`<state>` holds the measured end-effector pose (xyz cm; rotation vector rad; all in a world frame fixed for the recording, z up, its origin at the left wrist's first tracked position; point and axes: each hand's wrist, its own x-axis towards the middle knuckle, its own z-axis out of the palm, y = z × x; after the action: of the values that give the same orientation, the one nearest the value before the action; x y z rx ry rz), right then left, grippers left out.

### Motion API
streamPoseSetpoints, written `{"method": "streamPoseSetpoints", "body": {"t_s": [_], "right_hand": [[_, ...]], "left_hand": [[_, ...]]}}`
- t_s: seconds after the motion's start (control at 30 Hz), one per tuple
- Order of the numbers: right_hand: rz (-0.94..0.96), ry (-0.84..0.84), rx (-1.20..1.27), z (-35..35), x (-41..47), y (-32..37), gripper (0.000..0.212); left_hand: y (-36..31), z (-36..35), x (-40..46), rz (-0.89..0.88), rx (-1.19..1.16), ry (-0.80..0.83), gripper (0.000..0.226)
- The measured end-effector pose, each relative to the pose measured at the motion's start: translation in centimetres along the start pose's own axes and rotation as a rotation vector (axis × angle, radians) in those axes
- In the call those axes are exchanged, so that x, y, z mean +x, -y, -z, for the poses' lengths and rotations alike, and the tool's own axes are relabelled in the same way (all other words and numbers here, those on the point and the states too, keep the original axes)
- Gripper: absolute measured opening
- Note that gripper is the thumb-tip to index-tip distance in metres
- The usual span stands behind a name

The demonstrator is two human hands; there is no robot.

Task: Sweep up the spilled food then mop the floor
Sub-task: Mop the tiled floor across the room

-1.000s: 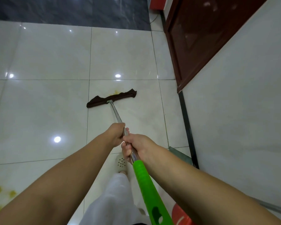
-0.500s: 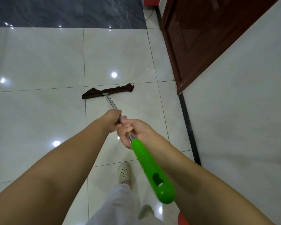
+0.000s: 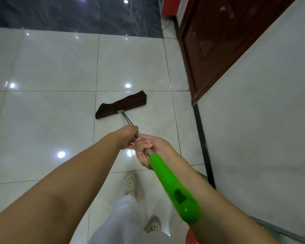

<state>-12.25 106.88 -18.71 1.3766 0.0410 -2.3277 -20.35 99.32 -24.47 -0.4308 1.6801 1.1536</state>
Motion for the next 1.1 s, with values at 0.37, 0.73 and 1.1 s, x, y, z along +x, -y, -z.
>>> {"method": "streamPoseSetpoints", "body": {"t_s": [0.37,0.73,1.1], "right_hand": [[0.024,-0.031,-0.059,10.6,-8.2,-7.5,0.032],[0.036,-0.048,0.099,19.3,-14.3,-11.7,0.025],[-0.017,-0.041,-0.163,19.3,-21.3,-13.5,0.01]], "left_hand": [[11.7,-7.5,-8.6,0.004,-0.172,0.01,0.031],[19.3,-13.0,-13.8,0.193,-0.655,0.199,0.027],[21.1,-15.2,-13.6,0.267,-1.154,0.315,0.018]]}}
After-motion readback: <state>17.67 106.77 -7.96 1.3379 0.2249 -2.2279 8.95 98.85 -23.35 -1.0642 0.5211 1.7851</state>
